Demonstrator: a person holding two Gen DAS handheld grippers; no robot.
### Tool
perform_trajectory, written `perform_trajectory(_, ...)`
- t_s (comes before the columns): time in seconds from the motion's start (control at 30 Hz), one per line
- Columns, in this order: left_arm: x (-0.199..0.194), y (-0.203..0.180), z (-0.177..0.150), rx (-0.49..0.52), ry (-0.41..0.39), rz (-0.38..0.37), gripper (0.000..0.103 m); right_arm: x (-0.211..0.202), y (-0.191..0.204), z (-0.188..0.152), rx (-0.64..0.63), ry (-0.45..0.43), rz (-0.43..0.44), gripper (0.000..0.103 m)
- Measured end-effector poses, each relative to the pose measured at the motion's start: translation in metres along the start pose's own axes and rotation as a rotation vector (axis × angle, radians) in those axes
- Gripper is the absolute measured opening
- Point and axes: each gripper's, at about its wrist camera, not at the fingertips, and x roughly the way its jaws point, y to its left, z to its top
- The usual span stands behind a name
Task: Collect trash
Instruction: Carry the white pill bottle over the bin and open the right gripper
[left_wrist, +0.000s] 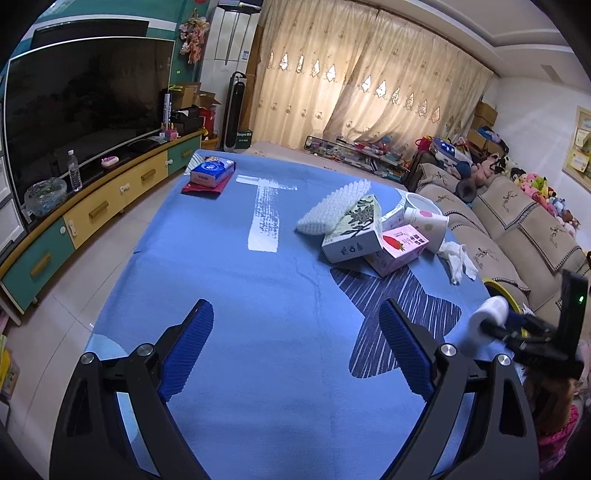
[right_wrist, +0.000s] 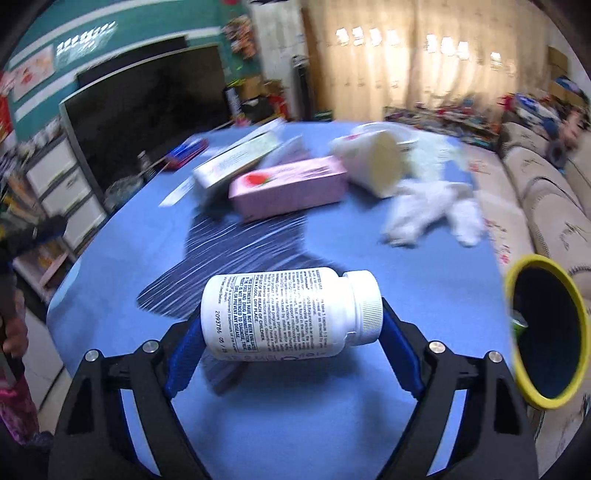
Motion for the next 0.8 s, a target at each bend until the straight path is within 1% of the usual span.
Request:
perform_trajectory(0.1, 0.006, -0.008, 0.000, 0.012, 0.011, -0.007, 0.090, -0.010, -0.034, 0.001, 0.078, -0.022, -0.068, 0.081)
perform_trajectory(0.2, 0.014, -0.018, 0.000, 0.034, 0.023, -0.013, 0.090, -0.017, -0.078, -0.003, 0.182, -0.033, -0.149, 0.081)
perform_trajectory(0.3, 0.023, -0.030, -0.001, 0.058, 0.039, -0.015, 0.090, -0.024, -0.128, -0.011, 0.295, -0.046, -0.251, 0.081)
perform_trajectory(0.4, 0.032, -0.041, 0.000, 0.072, 0.056, -0.022, 0.090, -0.022, -0.162, -0.022, 0.362, -0.034, -0.346, 0.081)
perform_trajectory(0.47, 0.039, -0.049, 0.000, 0.082, 0.067, -0.024, 0.090, -0.016, -0.185, -0.029, 0.389, -0.010, -0.416, 0.081)
perform_trajectory(0.63, 0.053, -0.064, 0.003, 0.098, 0.093, -0.036, 0.090, 0.003, -0.216, -0.042, 0.417, 0.049, -0.496, 0.081)
perform_trajectory(0.8, 0.067, -0.078, 0.003, 0.112, 0.122, -0.041, 0.090, 0.013, -0.233, -0.054, 0.449, 0.088, -0.505, 0.081)
